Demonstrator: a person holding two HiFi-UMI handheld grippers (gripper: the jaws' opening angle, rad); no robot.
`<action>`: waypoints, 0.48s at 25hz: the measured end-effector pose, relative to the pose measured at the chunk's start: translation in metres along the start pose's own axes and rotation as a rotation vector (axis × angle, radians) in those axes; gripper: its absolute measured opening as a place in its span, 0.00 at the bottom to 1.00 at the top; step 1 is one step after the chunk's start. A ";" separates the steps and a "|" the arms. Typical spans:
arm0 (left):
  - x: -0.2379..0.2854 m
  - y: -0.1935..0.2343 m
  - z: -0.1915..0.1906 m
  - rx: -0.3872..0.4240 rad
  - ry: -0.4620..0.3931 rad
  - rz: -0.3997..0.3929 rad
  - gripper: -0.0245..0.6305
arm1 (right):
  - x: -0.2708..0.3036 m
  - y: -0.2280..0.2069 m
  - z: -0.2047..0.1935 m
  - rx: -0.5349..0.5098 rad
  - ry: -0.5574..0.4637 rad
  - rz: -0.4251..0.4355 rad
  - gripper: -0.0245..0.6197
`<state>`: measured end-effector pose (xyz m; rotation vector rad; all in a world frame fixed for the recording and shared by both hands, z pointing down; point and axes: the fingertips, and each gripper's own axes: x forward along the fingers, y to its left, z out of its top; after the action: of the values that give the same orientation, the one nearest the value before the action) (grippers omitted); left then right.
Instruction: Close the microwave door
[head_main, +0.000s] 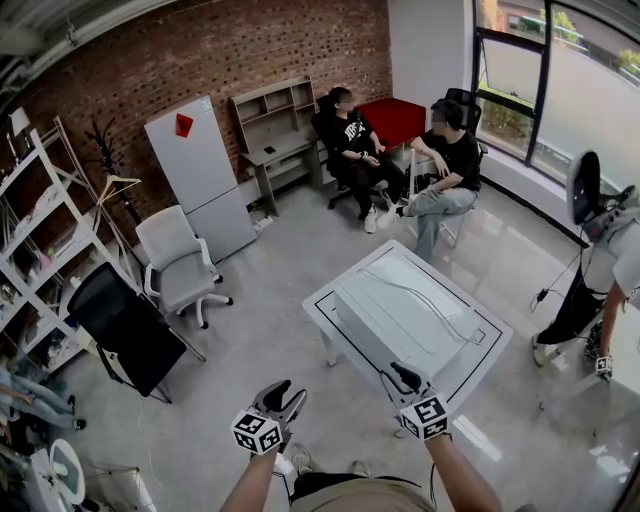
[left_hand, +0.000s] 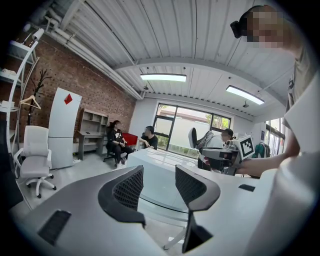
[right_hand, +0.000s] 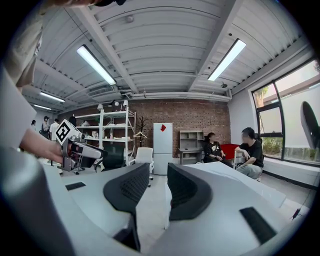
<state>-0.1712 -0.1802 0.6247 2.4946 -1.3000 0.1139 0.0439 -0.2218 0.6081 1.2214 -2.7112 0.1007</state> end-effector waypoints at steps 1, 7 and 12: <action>0.000 0.000 0.000 0.000 0.000 -0.001 0.33 | 0.000 0.000 0.000 0.000 0.001 0.000 0.22; 0.001 -0.002 0.000 0.001 0.001 -0.005 0.33 | 0.000 0.001 -0.001 -0.025 0.016 0.000 0.21; 0.000 -0.004 0.000 0.006 0.001 -0.006 0.33 | -0.005 0.003 0.005 -0.058 -0.015 -0.009 0.15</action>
<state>-0.1681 -0.1787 0.6235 2.5027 -1.2940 0.1184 0.0445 -0.2166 0.6020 1.2235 -2.7005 0.0123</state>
